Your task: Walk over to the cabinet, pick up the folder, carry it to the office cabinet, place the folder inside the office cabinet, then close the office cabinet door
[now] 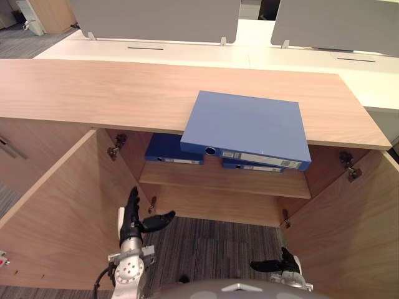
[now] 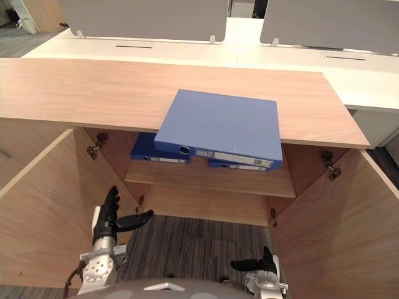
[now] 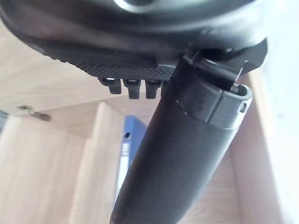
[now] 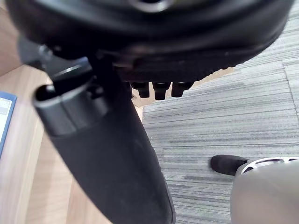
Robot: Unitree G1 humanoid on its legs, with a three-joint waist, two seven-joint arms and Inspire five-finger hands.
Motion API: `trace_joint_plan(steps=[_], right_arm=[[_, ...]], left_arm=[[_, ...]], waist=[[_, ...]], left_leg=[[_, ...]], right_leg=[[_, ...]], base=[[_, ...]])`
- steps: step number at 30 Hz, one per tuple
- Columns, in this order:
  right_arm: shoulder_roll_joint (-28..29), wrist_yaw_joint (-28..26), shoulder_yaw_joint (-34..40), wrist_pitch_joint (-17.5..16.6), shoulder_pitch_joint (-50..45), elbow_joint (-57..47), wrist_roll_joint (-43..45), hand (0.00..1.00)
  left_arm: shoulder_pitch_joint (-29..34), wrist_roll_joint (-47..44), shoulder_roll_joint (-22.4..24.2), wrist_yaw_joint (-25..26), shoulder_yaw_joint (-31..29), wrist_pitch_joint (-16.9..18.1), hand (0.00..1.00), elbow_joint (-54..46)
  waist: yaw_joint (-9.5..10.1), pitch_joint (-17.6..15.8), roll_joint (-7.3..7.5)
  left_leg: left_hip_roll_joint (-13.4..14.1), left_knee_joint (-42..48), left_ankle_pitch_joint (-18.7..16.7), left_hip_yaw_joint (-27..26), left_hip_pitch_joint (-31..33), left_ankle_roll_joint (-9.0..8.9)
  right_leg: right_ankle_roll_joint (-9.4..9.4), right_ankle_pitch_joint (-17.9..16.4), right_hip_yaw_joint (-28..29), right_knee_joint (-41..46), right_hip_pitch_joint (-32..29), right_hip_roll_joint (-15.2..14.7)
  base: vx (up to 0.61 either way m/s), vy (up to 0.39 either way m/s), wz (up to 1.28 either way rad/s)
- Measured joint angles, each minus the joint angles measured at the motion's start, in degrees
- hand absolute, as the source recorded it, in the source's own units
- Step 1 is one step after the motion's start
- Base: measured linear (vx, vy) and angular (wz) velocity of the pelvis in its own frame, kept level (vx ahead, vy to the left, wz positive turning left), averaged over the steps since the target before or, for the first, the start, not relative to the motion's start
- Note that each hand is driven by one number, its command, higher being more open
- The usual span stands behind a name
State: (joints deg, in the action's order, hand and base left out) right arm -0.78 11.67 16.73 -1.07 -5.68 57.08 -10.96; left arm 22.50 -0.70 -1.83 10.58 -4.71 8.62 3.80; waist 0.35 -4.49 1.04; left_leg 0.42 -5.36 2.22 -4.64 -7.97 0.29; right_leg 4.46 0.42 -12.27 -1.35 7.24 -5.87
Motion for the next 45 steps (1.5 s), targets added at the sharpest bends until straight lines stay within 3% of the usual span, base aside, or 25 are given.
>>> trace_joint_plan(steps=[16, 26, 35, 45], right_arm=[[-2.2, -1.6, -2.4, 0.0, -1.2, 2.3, -0.3, 1.00], [-3.3, -2.9, -2.4, 0.5, -2.4, 5.1, -1.1, 1.00], [-3.5, -3.9, -2.6, 0.5, -3.8, 5.1, -1.4, 1.00], [-3.6, -4.0, -2.7, 0.4, -4.0, 5.3, -1.4, 1.00]], left_arm=[[1.9, -1.5, -1.1, -1.4, 1.3, 3.4, 1.00, -21.2], [0.7, -1.4, -7.1, -5.9, 3.9, 4.8, 1.00, -29.2], [-2.1, 0.1, -14.7, -7.9, 5.1, 5.4, 1.00, -29.5], [-9.9, 10.8, -20.7, -8.3, 14.1, 6.4, 1.00, -29.4]], waist=[[1.11, 1.0, 0.34], [0.63, 2.6, -0.32], [0.45, 4.2, -0.44], [-0.42, 4.3, -0.45]], left_leg=[[0.3, 0.0, -1.0, 0.5, -1.3, -0.57], [0.6, 0.4, -1.9, -0.8, -2.4, -0.60], [1.5, 1.0, -2.5, -1.3, -2.8, -1.10], [2.3, 1.6, -2.9, -1.9, -2.9, -1.60]], right_leg=[[0.02, -0.9, -0.3, 0.5, 1.8, 0.0], [-0.25, -1.6, 1.5, 1.8, 1.8, 0.1], [-0.82, -2.4, 2.2, 2.5, 1.8, 1.0], [-1.68, -3.0, 2.8, 3.0, 1.7, 2.0]], base=[[0.00, -0.002, 0.01], [0.00, -0.008, -0.07], [-0.01, -0.037, -0.03], [0.00, -0.032, -0.03]])
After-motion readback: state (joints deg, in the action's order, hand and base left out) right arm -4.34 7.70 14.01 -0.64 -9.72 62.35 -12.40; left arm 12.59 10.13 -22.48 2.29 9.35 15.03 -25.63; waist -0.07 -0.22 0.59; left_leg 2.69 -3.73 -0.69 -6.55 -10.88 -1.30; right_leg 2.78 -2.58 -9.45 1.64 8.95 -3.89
